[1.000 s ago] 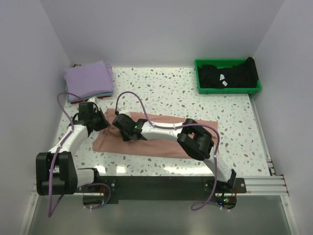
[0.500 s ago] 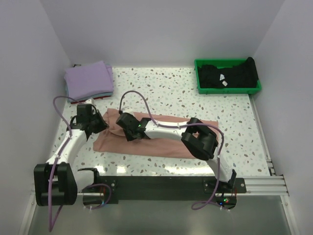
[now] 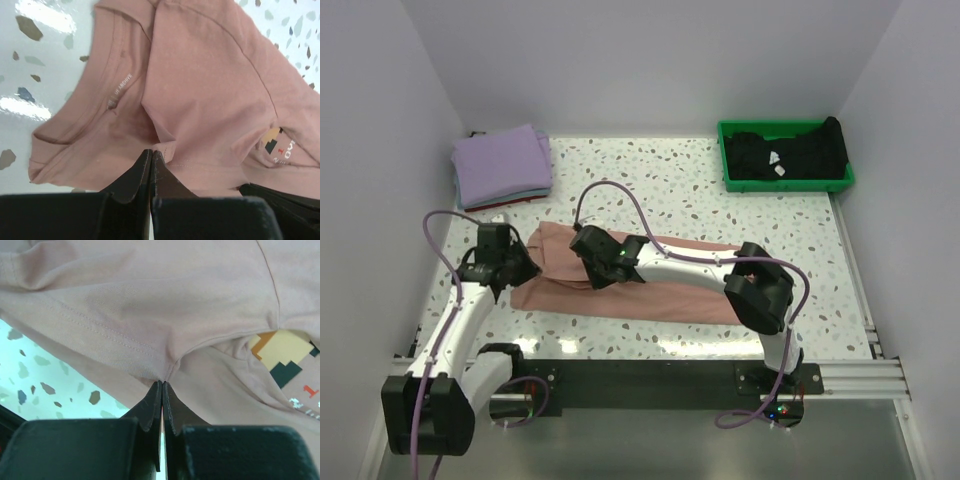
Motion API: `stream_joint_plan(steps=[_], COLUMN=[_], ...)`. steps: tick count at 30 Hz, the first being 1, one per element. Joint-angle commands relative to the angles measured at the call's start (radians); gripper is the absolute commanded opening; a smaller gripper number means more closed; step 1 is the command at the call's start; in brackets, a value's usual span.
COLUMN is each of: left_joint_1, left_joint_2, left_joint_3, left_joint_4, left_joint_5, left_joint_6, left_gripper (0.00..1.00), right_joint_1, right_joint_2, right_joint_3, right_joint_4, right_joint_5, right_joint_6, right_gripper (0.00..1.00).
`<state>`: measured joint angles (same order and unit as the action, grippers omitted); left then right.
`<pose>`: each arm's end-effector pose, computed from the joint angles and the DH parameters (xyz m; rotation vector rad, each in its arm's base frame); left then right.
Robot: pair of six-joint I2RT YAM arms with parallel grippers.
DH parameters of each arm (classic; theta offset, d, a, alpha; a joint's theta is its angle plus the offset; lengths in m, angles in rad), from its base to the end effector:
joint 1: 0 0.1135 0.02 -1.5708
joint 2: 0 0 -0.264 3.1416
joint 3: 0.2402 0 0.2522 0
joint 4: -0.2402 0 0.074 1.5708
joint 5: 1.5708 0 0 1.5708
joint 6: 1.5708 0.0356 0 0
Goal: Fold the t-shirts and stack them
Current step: Fold the tshirt
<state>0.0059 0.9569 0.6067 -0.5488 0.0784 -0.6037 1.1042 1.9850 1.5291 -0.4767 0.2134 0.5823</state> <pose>0.1868 -0.0017 0.2159 -0.7174 2.3945 -0.3506 0.2035 0.3873 0.2138 -0.5657 2.4651 0.4436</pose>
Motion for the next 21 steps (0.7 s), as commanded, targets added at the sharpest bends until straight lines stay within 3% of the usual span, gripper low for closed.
stream_joint_plan(steps=[1,7,19,21], left_joint_1=[-0.062,-0.217,-0.257,-0.257], left_joint_2=[-0.024,-0.026,-0.030,-0.030], left_joint_3=[0.021,-0.007,0.008,0.008], left_joint_4=[-0.071,-0.125,-0.226,-0.243], left_joint_5=[-0.047,-0.123,-0.215,-0.215], left_joint_6=[-0.062,-0.155,-0.232,-0.234], left_gripper=[0.00,0.00,0.00,0.08], right_joint_1=[-0.003,-0.004,-0.004,-0.004], right_joint_2=[-0.041,-0.061,-0.057,-0.055], right_joint_3=[-0.006,-0.018,-0.030,-0.030], right_joint_4=[-0.066,-0.111,-0.134,-0.140], right_joint_5=[-0.003,0.004,-0.017,-0.017], right_joint_6=[-0.013,-0.019,-0.025,-0.025], right_gripper=[0.00,0.00,0.00,0.00])
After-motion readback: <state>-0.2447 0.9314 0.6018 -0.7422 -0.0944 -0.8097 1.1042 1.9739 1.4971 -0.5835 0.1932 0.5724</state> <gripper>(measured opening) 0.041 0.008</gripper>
